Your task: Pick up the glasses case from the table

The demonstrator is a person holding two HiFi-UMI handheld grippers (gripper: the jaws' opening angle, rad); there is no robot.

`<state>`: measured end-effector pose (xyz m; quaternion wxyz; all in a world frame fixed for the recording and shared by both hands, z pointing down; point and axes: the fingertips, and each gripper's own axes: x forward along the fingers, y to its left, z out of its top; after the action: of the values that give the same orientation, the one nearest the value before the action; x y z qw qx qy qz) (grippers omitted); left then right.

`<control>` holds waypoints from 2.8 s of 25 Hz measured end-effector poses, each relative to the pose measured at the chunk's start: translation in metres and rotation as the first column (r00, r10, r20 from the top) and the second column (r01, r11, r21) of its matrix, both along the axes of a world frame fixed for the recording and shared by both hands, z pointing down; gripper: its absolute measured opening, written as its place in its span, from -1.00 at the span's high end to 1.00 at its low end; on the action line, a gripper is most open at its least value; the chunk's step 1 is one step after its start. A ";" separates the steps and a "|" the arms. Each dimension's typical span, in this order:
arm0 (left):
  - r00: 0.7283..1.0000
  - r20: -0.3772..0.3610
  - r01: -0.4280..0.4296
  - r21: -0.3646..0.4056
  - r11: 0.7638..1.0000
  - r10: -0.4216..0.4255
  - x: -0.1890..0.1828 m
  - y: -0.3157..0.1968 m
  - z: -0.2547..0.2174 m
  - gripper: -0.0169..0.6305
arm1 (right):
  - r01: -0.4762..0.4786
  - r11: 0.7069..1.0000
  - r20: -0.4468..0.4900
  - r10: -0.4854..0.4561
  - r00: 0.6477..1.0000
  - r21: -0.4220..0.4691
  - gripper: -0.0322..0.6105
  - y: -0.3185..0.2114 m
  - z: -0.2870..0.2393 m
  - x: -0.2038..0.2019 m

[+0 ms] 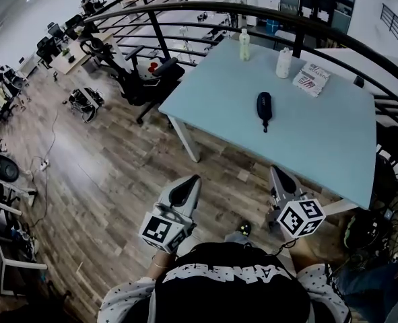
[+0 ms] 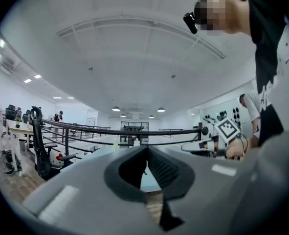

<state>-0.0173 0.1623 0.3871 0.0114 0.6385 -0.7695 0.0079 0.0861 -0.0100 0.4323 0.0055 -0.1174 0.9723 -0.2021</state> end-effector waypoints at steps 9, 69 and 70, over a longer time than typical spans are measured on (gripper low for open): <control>0.999 0.034 0.018 0.000 1.000 -0.018 -0.039 -0.058 -0.002 0.95 | 0.020 1.000 0.006 -0.020 1.000 -0.013 0.89 -0.059 0.000 -0.040; 0.899 -0.040 -0.438 -0.021 0.899 0.437 -0.253 -0.401 0.016 0.95 | -0.426 0.904 -0.176 0.417 0.892 -0.017 0.83 -0.306 0.027 -0.190; 0.898 -0.044 -0.440 -0.023 0.898 0.438 -0.258 -0.403 0.017 0.95 | -0.430 0.903 -0.182 0.420 0.889 -0.015 0.82 -0.308 0.029 -0.194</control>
<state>-0.2753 -0.2408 0.4044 0.0341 0.7952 -0.6053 0.0108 -0.1076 -0.3177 0.4609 -0.0385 -0.3445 0.9138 -0.2116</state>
